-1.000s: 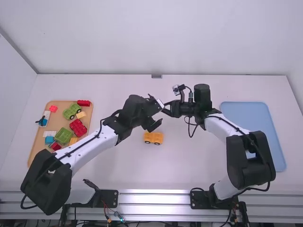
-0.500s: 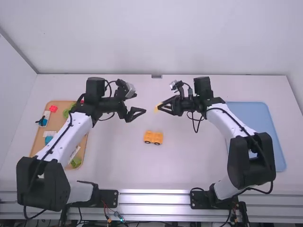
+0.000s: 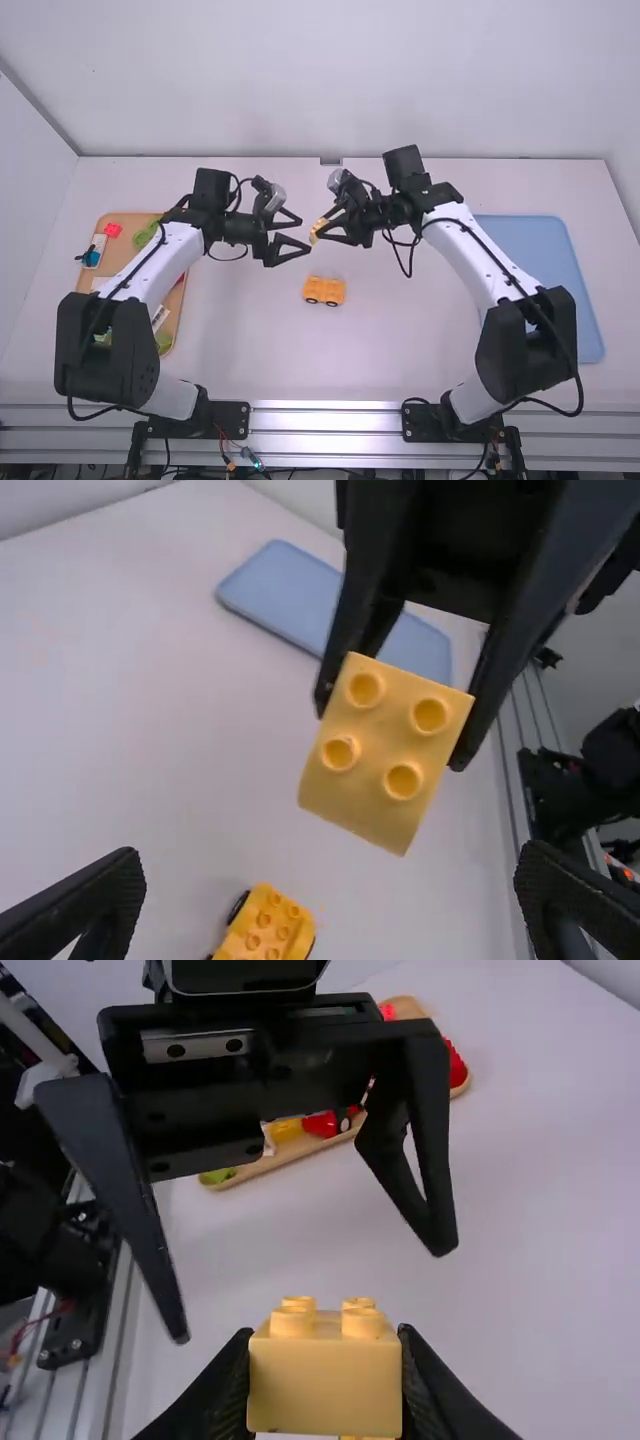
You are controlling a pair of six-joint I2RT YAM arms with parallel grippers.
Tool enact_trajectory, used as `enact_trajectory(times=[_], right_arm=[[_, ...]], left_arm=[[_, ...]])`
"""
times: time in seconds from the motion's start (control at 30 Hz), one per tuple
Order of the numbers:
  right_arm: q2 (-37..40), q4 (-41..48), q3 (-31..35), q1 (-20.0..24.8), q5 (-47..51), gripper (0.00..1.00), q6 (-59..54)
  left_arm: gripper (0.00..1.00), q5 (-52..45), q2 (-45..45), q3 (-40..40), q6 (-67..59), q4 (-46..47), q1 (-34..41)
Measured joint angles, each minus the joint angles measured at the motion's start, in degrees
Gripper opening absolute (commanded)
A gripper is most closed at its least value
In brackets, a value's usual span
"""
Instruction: Assemble lego blocks to make yellow taxi
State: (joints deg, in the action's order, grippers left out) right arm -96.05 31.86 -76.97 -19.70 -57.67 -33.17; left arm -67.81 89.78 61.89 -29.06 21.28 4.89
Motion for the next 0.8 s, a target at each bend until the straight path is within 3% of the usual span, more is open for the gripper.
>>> enact_trajectory(times=[0.8], right_arm=[[0.0,6.8,0.0,-0.4,-2.8,0.23,-7.9]], left_arm=[[0.9,-1.5,0.0,0.1,-12.7,4.3,1.5]])
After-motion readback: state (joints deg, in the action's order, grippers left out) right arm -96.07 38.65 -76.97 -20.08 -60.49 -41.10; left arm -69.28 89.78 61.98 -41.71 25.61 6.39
